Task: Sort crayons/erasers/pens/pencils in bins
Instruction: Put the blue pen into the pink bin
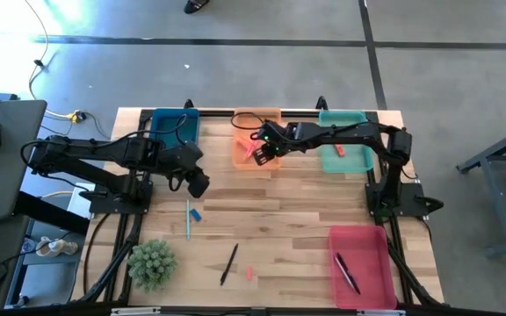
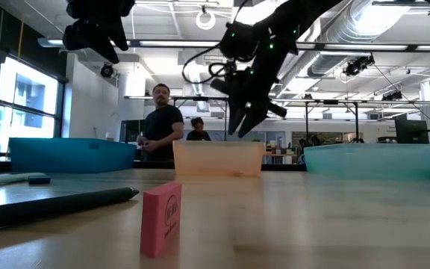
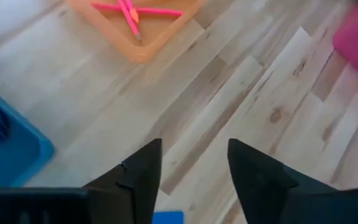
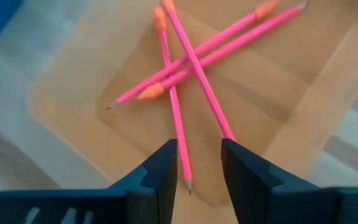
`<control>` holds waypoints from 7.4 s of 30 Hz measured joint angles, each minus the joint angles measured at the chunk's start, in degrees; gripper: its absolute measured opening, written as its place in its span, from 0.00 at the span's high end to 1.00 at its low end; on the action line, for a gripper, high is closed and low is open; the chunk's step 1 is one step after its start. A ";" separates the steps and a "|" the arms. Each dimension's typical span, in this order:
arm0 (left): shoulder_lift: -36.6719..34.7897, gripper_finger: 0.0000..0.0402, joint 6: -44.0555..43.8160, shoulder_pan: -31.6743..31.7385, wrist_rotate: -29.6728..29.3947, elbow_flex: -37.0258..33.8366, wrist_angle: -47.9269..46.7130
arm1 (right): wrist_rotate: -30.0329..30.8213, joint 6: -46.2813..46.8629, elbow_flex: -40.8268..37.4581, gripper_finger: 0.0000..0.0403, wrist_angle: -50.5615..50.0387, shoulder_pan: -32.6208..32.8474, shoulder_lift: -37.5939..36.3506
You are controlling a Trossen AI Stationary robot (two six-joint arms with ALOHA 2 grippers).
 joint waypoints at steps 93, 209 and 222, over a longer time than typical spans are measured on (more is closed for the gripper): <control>28.44 0.69 -77.79 -32.75 5.09 -16.70 8.61 | 0.72 -20.14 0.04 0.71 -2.06 -0.83 -12.72; 4.00 0.97 22.64 -3.22 4.36 -16.92 61.61 | -6.57 -15.41 -0.44 0.71 17.37 17.29 -22.54; 4.00 0.97 24.51 -0.97 5.88 -16.92 60.87 | -5.09 -14.15 -0.44 0.98 19.16 17.94 -21.28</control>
